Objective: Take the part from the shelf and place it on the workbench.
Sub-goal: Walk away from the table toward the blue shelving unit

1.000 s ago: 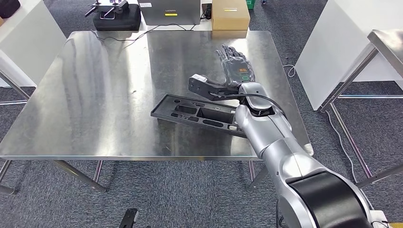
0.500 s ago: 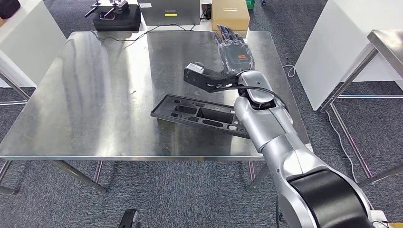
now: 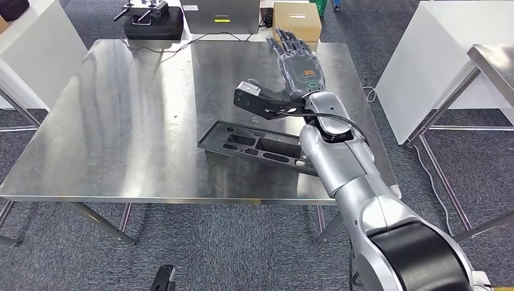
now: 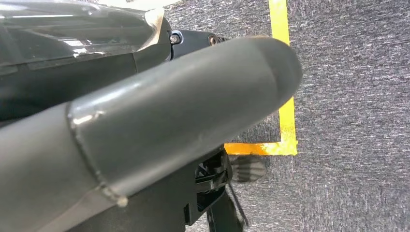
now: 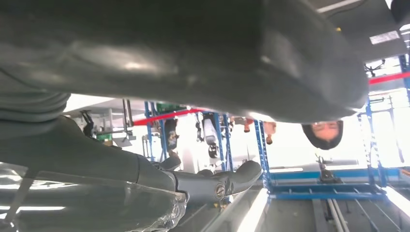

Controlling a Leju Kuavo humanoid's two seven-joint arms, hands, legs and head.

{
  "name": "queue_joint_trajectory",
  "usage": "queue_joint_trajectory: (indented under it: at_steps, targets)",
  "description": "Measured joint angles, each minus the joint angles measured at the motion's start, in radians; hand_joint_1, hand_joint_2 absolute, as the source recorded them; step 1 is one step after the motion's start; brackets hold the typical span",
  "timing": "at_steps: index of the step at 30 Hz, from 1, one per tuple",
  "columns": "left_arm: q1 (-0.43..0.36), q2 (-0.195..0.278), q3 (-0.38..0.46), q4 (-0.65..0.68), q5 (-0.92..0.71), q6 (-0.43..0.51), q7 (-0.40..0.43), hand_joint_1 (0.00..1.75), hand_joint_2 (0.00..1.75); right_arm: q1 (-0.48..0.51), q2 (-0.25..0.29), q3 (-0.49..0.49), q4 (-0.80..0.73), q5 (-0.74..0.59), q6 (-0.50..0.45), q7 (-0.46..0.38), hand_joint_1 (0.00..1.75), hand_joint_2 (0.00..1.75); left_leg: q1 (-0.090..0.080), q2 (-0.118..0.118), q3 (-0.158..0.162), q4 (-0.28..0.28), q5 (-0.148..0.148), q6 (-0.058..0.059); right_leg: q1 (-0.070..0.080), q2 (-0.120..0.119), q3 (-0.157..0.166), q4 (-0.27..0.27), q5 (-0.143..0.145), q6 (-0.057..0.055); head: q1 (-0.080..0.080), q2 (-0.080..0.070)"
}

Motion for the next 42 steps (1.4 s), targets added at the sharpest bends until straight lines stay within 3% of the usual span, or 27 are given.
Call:
queue_joint_trajectory:
  at_steps: [1, 2, 3, 4, 6, 8, 10, 12, 14, 16, 17, 18, 20, 22, 24, 27, 29, 31, 32, 33, 35, 37, 38, 40, 42]
  targets:
    - [0.0, 0.0, 0.0, 0.0, 0.0, -0.001, 0.0, 0.0, 0.0, 0.007, -0.001, 0.0, 0.0, 0.0, -0.001, 0.0, 0.0, 0.0, 0.002, 0.001, 0.0, 0.0, -0.001, -0.001, -0.005, -0.001, -0.024, 0.051, -0.014, 0.005, 0.0, 0.0]
    - [0.001, 0.0, 0.0, 0.0, 0.0, -0.003, 0.0, 0.0, 0.0, 0.014, -0.003, 0.001, -0.001, -0.001, -0.002, 0.0, 0.0, 0.0, 0.004, 0.001, 0.001, 0.001, -0.002, -0.003, -0.009, -0.001, -0.03, 0.062, -0.012, 0.013, 0.001, 0.0]
    - [0.001, 0.0, 0.0, 0.0, -0.001, -0.004, 0.0, 0.0, 0.0, 0.018, -0.005, 0.001, -0.004, -0.002, -0.002, 0.0, 0.0, 0.0, 0.008, 0.0, 0.003, 0.002, -0.005, -0.007, -0.014, -0.003, -0.014, 0.028, 0.005, 0.024, 0.002, 0.0]
    - [0.001, 0.0, 0.0, 0.0, -0.002, -0.005, 0.001, 0.0, 0.0, 0.021, -0.006, 0.001, -0.007, -0.003, -0.002, 0.0, 0.0, 0.0, 0.011, 0.0, 0.006, 0.003, -0.008, -0.013, -0.018, -0.006, 0.021, -0.041, 0.032, 0.035, 0.002, 0.0]
    - [0.0, 0.0, 0.0, 0.0, -0.004, -0.006, 0.002, 0.0, 0.0, 0.022, -0.009, 0.002, -0.015, -0.006, -0.004, 0.0, 0.0, 0.0, 0.014, 0.0, 0.008, 0.009, -0.018, -0.03, -0.019, -0.011, 0.098, -0.183, 0.073, 0.045, 0.006, 0.0]
    - [-0.002, 0.001, 0.0, 0.0, -0.007, -0.007, 0.003, 0.0, 0.0, 0.024, -0.012, 0.004, -0.021, -0.008, -0.006, 0.0, 0.0, 0.0, 0.012, 0.0, 0.005, 0.012, -0.023, -0.044, -0.012, -0.01, 0.127, -0.231, 0.078, 0.034, 0.007, 0.0]
    - [-0.003, 0.001, 0.0, 0.0, -0.01, -0.007, 0.005, 0.0, 0.0, 0.029, -0.016, 0.004, -0.026, -0.01, -0.007, 0.001, 0.0, 0.0, 0.014, 0.0, 0.005, 0.012, -0.027, -0.055, -0.012, -0.007, 0.122, -0.226, 0.076, 0.019, 0.006, 0.0]
    - [-0.004, 0.001, 0.0, 0.0, -0.012, -0.008, 0.006, 0.0, 0.0, 0.03, -0.019, 0.005, -0.034, -0.011, -0.008, 0.001, 0.0, 0.0, 0.017, 0.0, -0.009, 0.048, -0.055, -0.061, -0.016, -0.005, 0.122, -0.227, 0.074, 0.001, -0.001, 0.0]
    - [-0.005, 0.001, 0.0, 0.0, -0.012, -0.008, 0.006, 0.0, 0.0, 0.031, -0.019, 0.005, -0.039, -0.011, -0.008, 0.001, 0.0, 0.0, 0.016, -0.004, -0.068, 0.17, -0.119, -0.061, -0.015, -0.004, 0.124, -0.229, 0.072, -0.016, -0.013, 0.0]
    - [-0.004, 0.003, 0.0, 0.0, -0.012, -0.008, 0.007, 0.0, 0.0, 0.035, -0.019, 0.005, -0.04, -0.011, -0.008, 0.001, 0.0, 0.0, 0.015, -0.008, -0.142, 0.304, -0.167, -0.06, -0.008, -0.004, 0.122, -0.229, 0.072, -0.024, -0.018, 0.0]
    - [-0.003, 0.003, 0.0, 0.0, -0.012, -0.008, 0.007, 0.0, 0.0, 0.038, -0.019, 0.005, -0.04, -0.011, -0.008, 0.001, 0.0, 0.0, 0.015, -0.009, -0.161, 0.33, -0.164, -0.058, -0.006, -0.004, 0.122, -0.228, 0.073, -0.025, -0.018, 0.0]
    - [-0.002, 0.004, 0.0, 0.0, -0.012, -0.008, 0.007, 0.0, 0.0, 0.04, -0.019, 0.006, -0.04, -0.011, -0.008, 0.001, 0.0, 0.0, 0.015, -0.01, -0.159, 0.315, -0.141, -0.055, -0.004, -0.003, 0.121, -0.227, 0.074, -0.026, -0.019, 0.0]
    - [-0.002, 0.004, 0.0, 0.0, -0.012, -0.008, 0.008, 0.0, 0.0, 0.04, -0.019, 0.006, -0.042, -0.011, -0.008, 0.001, 0.0, 0.0, 0.016, -0.01, -0.107, 0.195, -0.064, -0.05, -0.004, -0.002, 0.12, -0.22, 0.074, -0.026, -0.02, 0.0]
    - [-0.004, 0.005, -0.001, 0.0, -0.013, -0.008, 0.008, 0.0, 0.0, 0.039, -0.02, 0.006, -0.045, -0.012, -0.008, 0.001, 0.0, 0.0, 0.012, -0.011, -0.06, 0.09, -0.02, -0.047, 0.003, -0.001, 0.114, -0.21, 0.074, -0.021, -0.02, 0.0]
    - [-0.005, 0.006, -0.001, 0.0, -0.014, -0.01, 0.008, 0.0, 0.0, 0.039, -0.022, 0.006, -0.047, -0.013, -0.009, 0.002, 0.0, 0.0, 0.004, -0.013, -0.056, 0.068, -0.014, -0.041, 0.008, 0.0, 0.109, -0.21, 0.081, -0.009, -0.02, 0.0]
    - [-0.008, 0.005, -0.001, 0.0, -0.016, -0.017, 0.007, 0.0, 0.0, 0.04, -0.028, 0.006, -0.048, -0.015, -0.01, 0.008, 0.0, 0.0, 0.003, -0.011, -0.064, 0.064, 0.004, -0.017, 0.001, -0.001, 0.094, -0.196, 0.073, 0.007, -0.018, 0.0]
    - [-0.016, 0.005, -0.001, 0.0, -0.019, -0.023, 0.005, 0.0, 0.0, 0.04, -0.036, 0.006, -0.051, -0.016, -0.01, 0.016, 0.0, 0.0, 0.005, -0.01, -0.072, 0.062, 0.014, -0.006, -0.001, -0.003, 0.049, -0.098, 0.019, 0.005, -0.013, 0.0]
    - [-0.024, 0.005, -0.001, 0.0, -0.021, -0.023, 0.008, 0.0, 0.0, 0.043, -0.044, 0.006, -0.052, -0.017, -0.011, 0.022, 0.0, 0.0, 0.002, -0.009, -0.082, 0.062, 0.021, -0.001, -0.001, -0.003, -0.006, 0.043, -0.042, 0.004, -0.01, 0.0]
    - [-0.026, 0.006, -0.001, 0.0, -0.021, -0.021, 0.011, 0.0, 0.0, 0.046, -0.048, 0.006, -0.052, -0.018, -0.011, 0.023, 0.0, 0.0, 0.0, -0.009, -0.086, 0.062, 0.024, 0.0, -0.001, -0.003, -0.018, 0.083, -0.057, 0.007, -0.009, 0.0]
    - [-0.028, 0.006, -0.001, 0.0, -0.021, -0.019, 0.014, 0.0, 0.0, 0.05, -0.052, 0.006, -0.053, -0.018, -0.011, 0.024, 0.0, 0.0, -0.004, -0.009, -0.088, 0.062, 0.027, 0.001, 0.0, -0.003, -0.008, 0.083, -0.058, 0.01, -0.008, 0.0]
    - [-0.029, 0.005, -0.001, 0.0, -0.021, -0.016, 0.017, 0.0, 0.0, 0.054, -0.058, 0.006, -0.057, -0.02, -0.012, 0.024, 0.0, 0.0, -0.01, -0.009, -0.091, 0.062, 0.03, 0.001, 0.005, -0.004, 0.073, -0.04, -0.024, 0.009, -0.006, 0.0]
    - [-0.031, 0.003, -0.001, 0.0, -0.021, -0.014, 0.018, 0.0, 0.0, 0.052, -0.061, 0.006, -0.065, -0.022, -0.012, 0.024, 0.0, 0.0, -0.014, -0.008, -0.092, 0.062, 0.034, -0.003, 0.016, -0.008, 0.155, -0.176, 0.005, -0.005, -0.007, 0.0]
    - [-0.033, 0.002, -0.001, 0.0, -0.021, -0.014, 0.018, 0.0, 0.0, 0.052, -0.061, 0.007, -0.068, -0.023, -0.013, 0.024, 0.0, 0.0, -0.014, -0.007, -0.094, 0.061, 0.036, -0.006, 0.021, -0.009, 0.173, -0.206, 0.011, -0.012, -0.007, 0.0]
    - [-0.035, 0.0, -0.001, 0.001, -0.02, -0.014, 0.019, 0.0, 0.0, 0.052, -0.064, 0.007, -0.071, -0.024, -0.014, 0.024, 0.0, 0.0, -0.014, -0.005, -0.096, 0.058, 0.041, -0.017, 0.026, -0.01, 0.177, -0.217, 0.017, -0.022, -0.007, 0.0]
    - [-0.035, -0.001, -0.001, 0.001, -0.02, -0.013, 0.019, 0.0, 0.0, 0.053, -0.066, 0.007, -0.073, -0.024, -0.014, 0.024, 0.0, 0.0, -0.013, -0.006, -0.103, 0.069, 0.03, -0.027, 0.016, -0.011, 0.179, -0.232, 0.029, -0.032, -0.007, 0.0]
